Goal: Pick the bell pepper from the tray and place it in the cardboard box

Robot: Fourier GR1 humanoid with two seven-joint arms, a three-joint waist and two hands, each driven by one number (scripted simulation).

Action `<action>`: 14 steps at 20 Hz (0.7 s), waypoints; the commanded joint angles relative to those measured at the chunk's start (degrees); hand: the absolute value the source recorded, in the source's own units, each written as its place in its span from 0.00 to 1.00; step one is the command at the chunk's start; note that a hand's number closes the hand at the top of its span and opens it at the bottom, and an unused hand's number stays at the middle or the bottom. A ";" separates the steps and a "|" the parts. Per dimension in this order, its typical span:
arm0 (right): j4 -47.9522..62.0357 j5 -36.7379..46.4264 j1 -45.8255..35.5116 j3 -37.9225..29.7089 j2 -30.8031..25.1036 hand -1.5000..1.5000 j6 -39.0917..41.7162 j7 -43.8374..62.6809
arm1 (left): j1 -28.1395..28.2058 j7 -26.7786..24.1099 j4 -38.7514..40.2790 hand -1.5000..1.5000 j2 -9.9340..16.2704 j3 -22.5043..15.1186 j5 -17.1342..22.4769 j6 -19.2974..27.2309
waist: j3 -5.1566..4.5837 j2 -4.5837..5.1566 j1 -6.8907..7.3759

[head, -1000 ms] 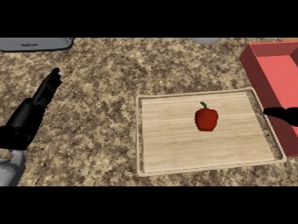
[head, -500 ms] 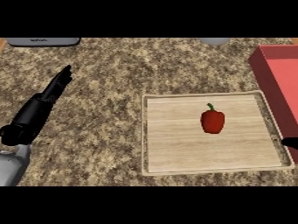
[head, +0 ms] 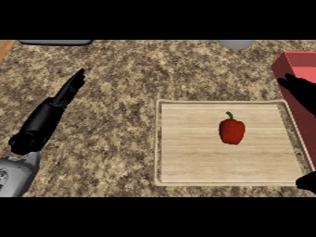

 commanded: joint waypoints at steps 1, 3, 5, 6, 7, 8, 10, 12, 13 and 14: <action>-1.74 -1.58 -8.32 6.42 1.68 0.00 8.47 13.67 | -0.40 -0.82 1.00 0.50 -0.79 0.70 0.23 -0.64 | -0.03 0.02 0.28; 1.89 -0.77 -12.84 10.11 6.29 0.00 10.08 18.25 | -1.17 -0.34 0.79 0.50 0.88 1.46 0.39 -2.66 | 0.02 0.09 0.45; 2.66 -2.25 -16.72 13.17 10.37 0.00 11.71 23.76 | 0.56 -1.99 2.17 0.50 -1.19 -0.08 -1.27 -1.33 | 0.00 0.02 0.37; 3.80 0.00 -16.93 16.52 12.84 0.00 10.36 26.17 | 0.06 -1.89 1.71 0.50 -0.53 0.66 -1.09 -1.44 | -0.03 0.02 0.69; 5.66 -3.59 -17.92 14.41 12.32 0.00 12.62 25.99 | 1.50 -1.11 -0.18 0.50 -0.53 0.95 -0.34 -1.57 | 0.03 -0.14 0.36; 7.40 -2.90 -18.89 14.70 13.26 0.00 12.09 26.30 | 0.11 -2.23 2.78 0.50 -0.11 1.97 0.34 -3.08 | 0.03 -0.02 -0.17; 9.19 -0.44 -19.24 18.48 17.33 0.00 9.91 28.87 | -1.81 -0.58 3.55 0.50 -2.30 0.77 -1.08 -1.47 | 0.05 -0.01 -0.54; 10.61 -2.58 -21.27 17.47 17.99 0.00 11.28 30.80 | 0.61 -3.75 3.90 0.50 -1.60 1.42 -1.99 -1.50 | 0.05 -0.13 -0.66; 10.60 -2.02 -20.04 18.83 19.39 0.00 10.25 31.41 | 0.67 -0.77 1.04 0.50 -1.30 1.39 -1.58 -1.54 | 0.11 -0.28 -0.69; 11.60 0.78 -18.60 20.85 20.69 0.00 8.30 30.14 | -0.37 -4.45 5.29 0.50 -1.36 2.22 -2.37 -1.88 | 0.10 -0.09 -1.17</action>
